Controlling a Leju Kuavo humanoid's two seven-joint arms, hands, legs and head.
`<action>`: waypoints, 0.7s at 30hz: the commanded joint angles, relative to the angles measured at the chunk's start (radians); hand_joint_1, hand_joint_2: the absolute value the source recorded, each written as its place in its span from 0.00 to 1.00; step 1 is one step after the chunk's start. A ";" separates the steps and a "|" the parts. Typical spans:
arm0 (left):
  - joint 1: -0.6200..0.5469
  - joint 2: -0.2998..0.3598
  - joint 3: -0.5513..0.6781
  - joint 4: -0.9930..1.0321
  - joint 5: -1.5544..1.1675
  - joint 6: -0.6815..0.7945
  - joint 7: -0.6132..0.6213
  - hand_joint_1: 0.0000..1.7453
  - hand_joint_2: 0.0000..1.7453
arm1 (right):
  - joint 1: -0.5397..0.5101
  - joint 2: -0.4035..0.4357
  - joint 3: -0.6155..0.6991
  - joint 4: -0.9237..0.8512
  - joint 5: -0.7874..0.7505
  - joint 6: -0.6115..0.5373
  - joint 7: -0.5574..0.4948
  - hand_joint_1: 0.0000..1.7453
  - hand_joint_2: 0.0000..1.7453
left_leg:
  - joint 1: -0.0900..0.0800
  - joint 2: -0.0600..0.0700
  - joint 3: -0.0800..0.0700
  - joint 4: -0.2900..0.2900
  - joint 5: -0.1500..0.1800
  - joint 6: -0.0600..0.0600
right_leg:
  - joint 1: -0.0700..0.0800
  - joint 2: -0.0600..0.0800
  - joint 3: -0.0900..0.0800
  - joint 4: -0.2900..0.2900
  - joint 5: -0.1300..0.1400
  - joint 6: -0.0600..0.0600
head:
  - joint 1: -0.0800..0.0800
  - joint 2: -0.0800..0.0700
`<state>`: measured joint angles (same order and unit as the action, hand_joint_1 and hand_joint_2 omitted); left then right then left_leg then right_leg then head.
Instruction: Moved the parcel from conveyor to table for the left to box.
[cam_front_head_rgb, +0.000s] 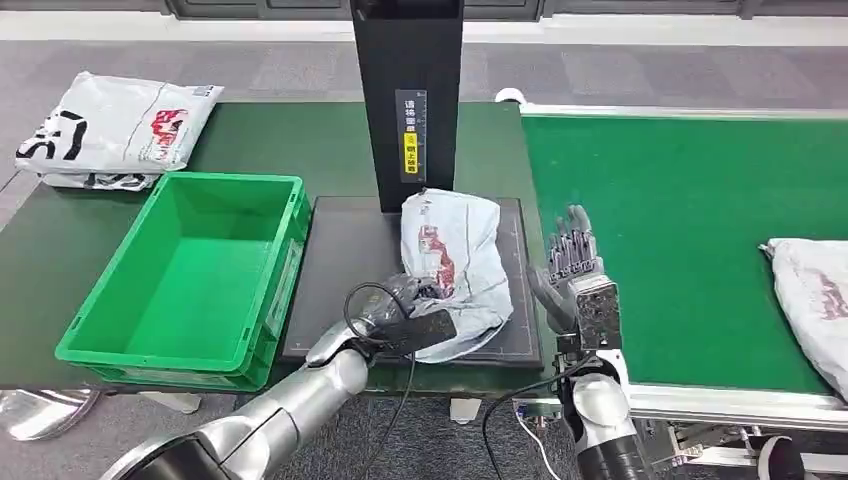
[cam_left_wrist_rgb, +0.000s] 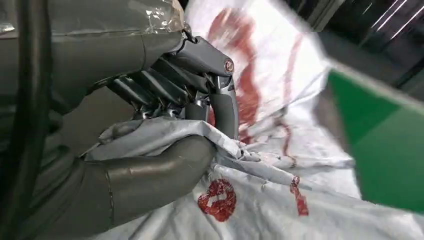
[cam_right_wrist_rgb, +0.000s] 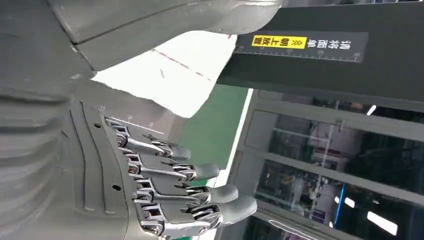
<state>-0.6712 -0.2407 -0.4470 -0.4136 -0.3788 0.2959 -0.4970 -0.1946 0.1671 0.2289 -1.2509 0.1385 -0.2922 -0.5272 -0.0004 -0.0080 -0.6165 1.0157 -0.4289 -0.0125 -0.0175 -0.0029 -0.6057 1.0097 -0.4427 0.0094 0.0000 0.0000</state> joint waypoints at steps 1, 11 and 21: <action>0.007 0.051 0.202 -0.239 0.020 0.175 -0.052 1.00 1.00 | -0.022 -0.018 0.031 0.048 -0.007 -0.019 0.006 0.00 1.00 | 0.001 0.004 0.001 0.000 -0.001 0.000 | 0.001 0.003 0.000 -0.001 0.000 -0.001 | 0.000 0.000; 0.042 0.126 0.243 -0.413 -0.069 0.367 -0.036 1.00 1.00 | -0.009 -0.020 0.014 0.019 -0.007 -0.030 0.005 0.00 1.00 | 0.000 0.003 0.001 0.000 -0.001 0.000 | 0.001 0.003 0.000 -0.001 0.000 -0.001 | 0.000 0.000; 0.104 0.167 0.387 -0.566 -0.199 0.402 0.018 1.00 1.00 | 0.005 -0.011 -0.027 -0.010 -0.002 -0.029 0.008 0.00 1.00 | 0.002 0.003 0.003 -0.001 -0.001 -0.001 | 0.002 0.003 0.002 -0.002 0.000 -0.002 | 0.000 0.000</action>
<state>-0.5972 -0.0862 -0.2269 -0.8969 -0.4879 0.6565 -0.4864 -0.1734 0.1667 0.2289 -1.2669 0.1392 -0.3204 -0.5257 0.0005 -0.0070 -0.6164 1.0155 -0.4288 -0.0130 -0.0167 -0.0016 -0.6067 1.0098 -0.4432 0.0085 0.0000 0.0000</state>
